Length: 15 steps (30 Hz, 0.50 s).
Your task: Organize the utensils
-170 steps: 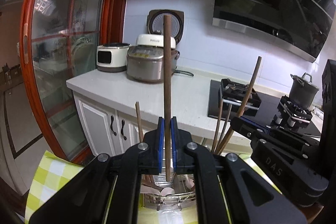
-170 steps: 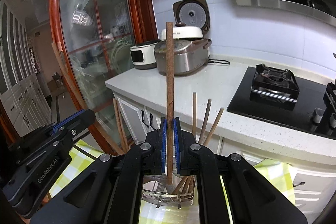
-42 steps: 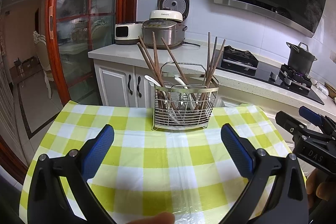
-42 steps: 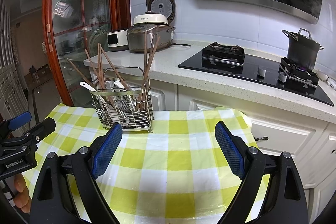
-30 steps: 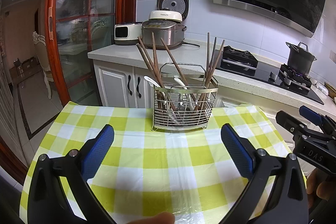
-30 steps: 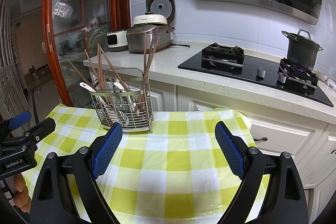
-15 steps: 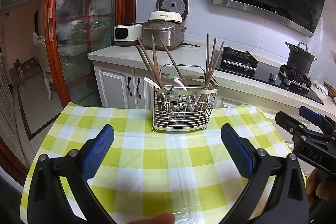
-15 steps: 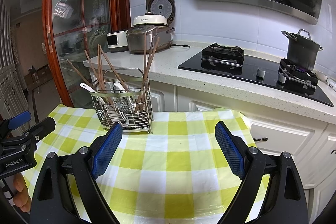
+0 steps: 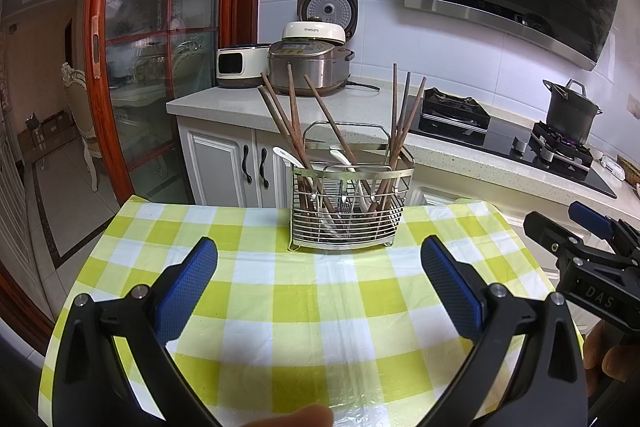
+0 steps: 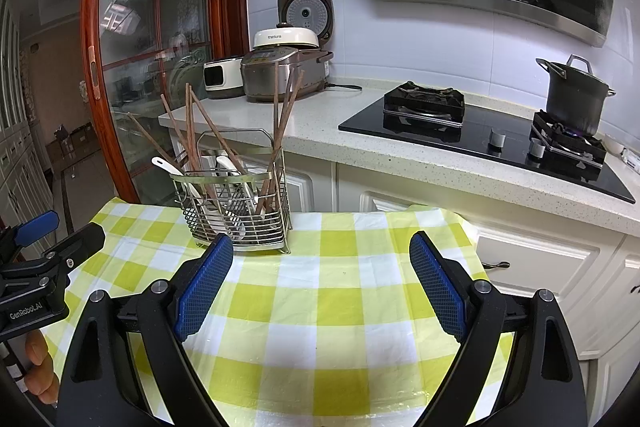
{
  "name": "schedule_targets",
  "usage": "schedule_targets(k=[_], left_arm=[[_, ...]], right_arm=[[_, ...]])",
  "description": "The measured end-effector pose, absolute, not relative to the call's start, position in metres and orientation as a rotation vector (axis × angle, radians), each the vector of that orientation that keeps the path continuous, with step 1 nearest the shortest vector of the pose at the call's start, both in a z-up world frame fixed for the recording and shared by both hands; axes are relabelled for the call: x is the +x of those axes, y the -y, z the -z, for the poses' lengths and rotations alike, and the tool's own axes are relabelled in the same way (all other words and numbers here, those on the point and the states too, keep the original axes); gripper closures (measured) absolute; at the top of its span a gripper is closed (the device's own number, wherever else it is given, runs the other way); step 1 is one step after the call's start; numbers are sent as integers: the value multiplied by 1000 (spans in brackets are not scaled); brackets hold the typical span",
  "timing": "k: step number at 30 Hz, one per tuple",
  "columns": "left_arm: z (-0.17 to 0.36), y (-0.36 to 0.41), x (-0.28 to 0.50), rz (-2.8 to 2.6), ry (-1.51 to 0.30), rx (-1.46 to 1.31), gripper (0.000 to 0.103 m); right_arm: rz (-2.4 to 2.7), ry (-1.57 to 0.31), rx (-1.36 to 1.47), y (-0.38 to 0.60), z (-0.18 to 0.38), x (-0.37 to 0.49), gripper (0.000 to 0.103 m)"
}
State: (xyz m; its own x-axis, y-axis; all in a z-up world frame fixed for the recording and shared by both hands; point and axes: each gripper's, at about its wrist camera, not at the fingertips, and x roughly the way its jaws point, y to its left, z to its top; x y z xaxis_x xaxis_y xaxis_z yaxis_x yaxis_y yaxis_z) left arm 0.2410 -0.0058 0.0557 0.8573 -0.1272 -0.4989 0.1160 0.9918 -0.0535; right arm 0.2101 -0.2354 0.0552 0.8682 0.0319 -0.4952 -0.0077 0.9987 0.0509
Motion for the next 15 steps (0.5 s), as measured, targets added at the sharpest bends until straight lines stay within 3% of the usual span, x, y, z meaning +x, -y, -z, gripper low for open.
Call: schedule_targets(k=[15], left_arm=[[-58,9,237,165,-495,-22,4]], right_arm=[[-20,-520,46,235,-55,210,18]])
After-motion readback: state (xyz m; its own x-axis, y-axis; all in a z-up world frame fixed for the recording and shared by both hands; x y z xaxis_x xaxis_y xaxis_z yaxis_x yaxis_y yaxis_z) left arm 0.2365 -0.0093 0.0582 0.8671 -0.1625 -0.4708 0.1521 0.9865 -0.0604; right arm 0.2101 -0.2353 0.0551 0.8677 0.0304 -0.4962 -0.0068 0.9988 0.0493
